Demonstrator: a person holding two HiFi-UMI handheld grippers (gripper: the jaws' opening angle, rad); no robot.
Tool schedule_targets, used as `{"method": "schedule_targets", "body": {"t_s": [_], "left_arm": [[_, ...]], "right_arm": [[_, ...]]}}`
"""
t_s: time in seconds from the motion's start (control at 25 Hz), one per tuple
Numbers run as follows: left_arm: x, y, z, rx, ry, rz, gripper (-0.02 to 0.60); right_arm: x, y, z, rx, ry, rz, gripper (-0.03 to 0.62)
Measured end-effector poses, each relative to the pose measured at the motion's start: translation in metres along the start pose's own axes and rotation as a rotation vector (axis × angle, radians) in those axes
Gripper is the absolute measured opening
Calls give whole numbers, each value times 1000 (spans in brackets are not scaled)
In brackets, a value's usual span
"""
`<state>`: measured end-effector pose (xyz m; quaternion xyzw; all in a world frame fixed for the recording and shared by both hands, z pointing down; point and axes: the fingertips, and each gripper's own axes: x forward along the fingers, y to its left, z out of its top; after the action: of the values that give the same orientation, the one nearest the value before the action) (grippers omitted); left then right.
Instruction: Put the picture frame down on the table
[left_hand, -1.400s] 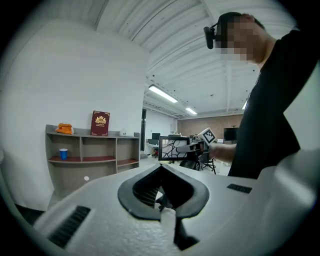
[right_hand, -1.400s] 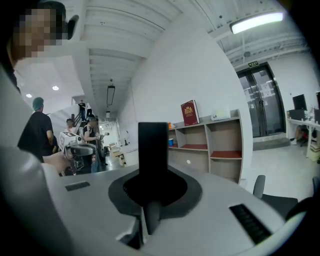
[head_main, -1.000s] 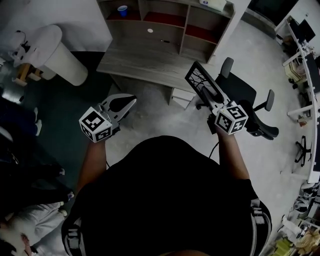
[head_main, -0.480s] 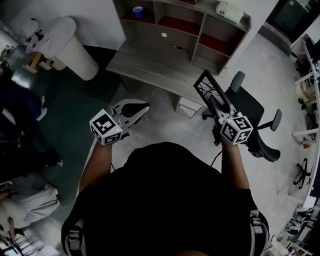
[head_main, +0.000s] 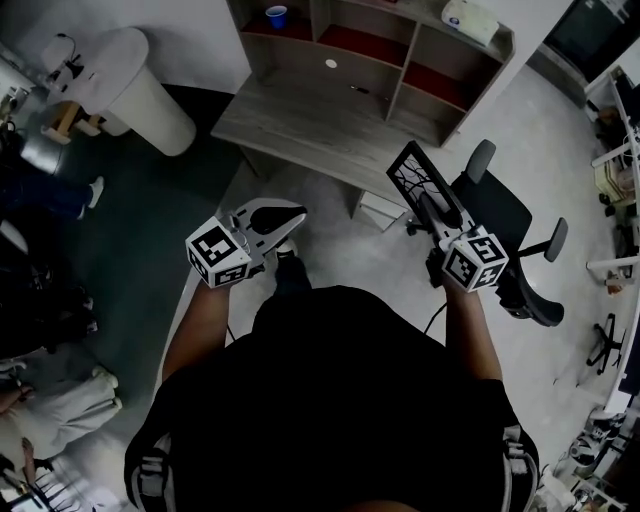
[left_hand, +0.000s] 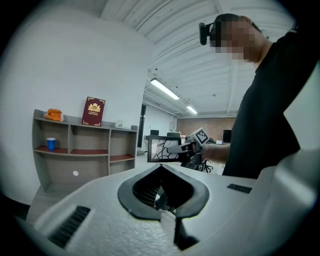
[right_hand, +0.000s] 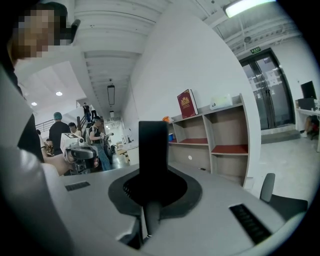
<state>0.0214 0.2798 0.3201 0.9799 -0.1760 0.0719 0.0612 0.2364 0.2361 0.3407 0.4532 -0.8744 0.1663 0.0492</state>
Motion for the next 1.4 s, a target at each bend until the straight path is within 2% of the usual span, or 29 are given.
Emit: {"method": "schedule_targets", "body": {"t_s": [0.44,1.0,1.4], "left_arm": [[17,51,-20,-26,12,-55,17],[21,183,-24,-45,42,-85,17],[8,263,-31,-51,55,-123,17]], "right_arm": [[32,-14,-2,-2,19,-57,15],[125,-44,0,59,71,-138,15],[200,-45,1,80,95,-174,15]]}}
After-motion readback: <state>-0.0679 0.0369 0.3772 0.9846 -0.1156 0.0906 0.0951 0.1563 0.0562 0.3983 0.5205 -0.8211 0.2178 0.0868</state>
